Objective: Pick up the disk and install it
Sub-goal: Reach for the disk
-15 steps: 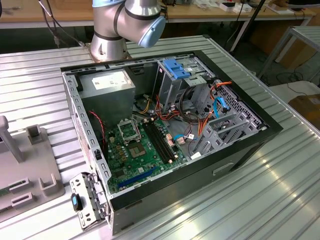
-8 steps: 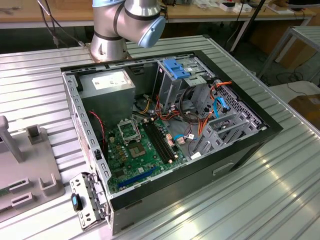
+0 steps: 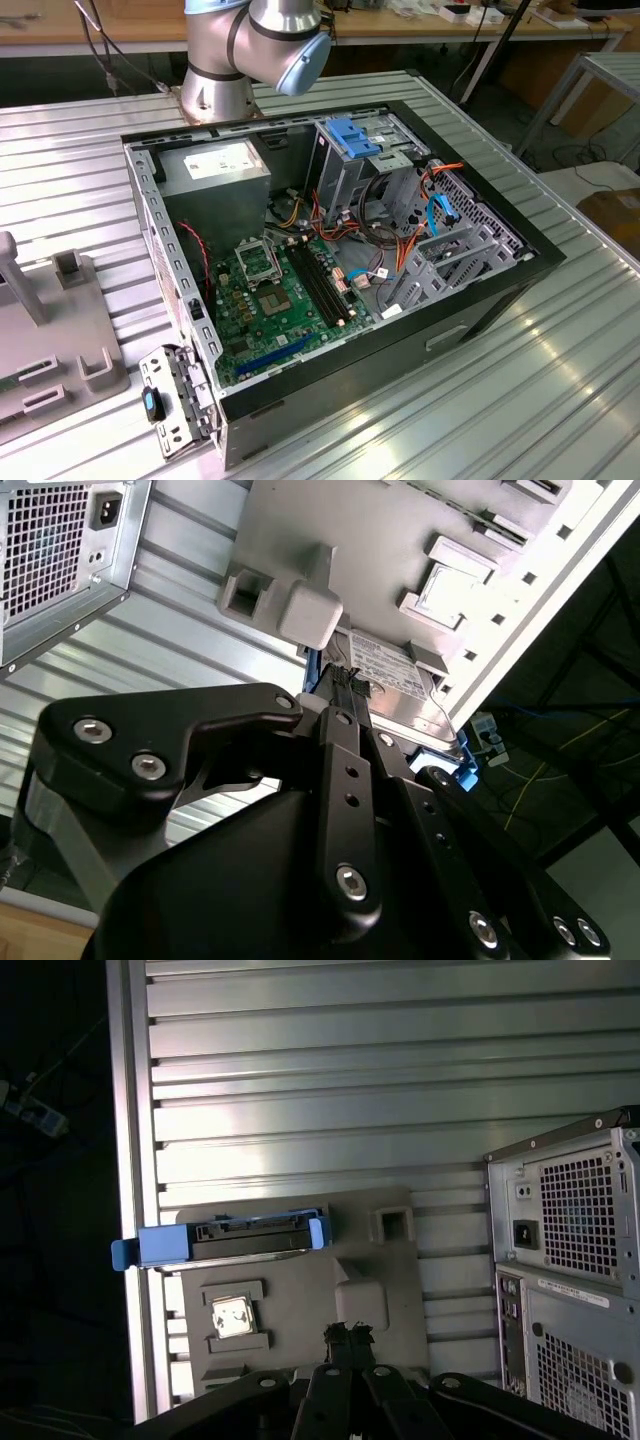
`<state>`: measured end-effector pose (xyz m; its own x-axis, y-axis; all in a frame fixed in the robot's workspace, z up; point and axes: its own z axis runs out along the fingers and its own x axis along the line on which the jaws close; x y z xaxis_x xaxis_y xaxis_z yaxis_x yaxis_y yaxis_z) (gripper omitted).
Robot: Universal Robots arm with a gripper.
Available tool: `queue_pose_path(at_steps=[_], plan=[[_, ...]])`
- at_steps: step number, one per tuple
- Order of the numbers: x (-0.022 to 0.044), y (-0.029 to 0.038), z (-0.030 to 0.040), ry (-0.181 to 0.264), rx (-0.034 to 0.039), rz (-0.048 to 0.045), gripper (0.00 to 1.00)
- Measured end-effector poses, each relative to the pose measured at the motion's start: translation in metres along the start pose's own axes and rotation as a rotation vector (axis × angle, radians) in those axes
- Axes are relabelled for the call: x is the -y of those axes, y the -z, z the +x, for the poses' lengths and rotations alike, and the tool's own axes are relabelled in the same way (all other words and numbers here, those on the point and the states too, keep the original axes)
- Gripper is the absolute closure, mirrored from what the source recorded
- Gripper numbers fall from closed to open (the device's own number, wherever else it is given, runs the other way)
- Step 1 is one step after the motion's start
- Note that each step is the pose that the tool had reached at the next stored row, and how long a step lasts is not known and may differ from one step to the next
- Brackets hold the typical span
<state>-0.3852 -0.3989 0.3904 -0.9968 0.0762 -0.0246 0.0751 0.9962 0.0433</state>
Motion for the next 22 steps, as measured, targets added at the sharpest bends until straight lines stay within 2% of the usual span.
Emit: queue_pose_path(at_steps=[5,8,12,22], plan=[[0.0000,0.0000,0.0002,0.000,0.0000,0.0000,0.89],[0.0005,0.0000,0.0059,0.000,0.0000,0.0000,0.89],[0.0008,0.0000,0.0102,0.000,0.0000,0.0000,0.89],[0.0009,0.0001,0.0113,0.000,0.0000,0.0000,0.89]])
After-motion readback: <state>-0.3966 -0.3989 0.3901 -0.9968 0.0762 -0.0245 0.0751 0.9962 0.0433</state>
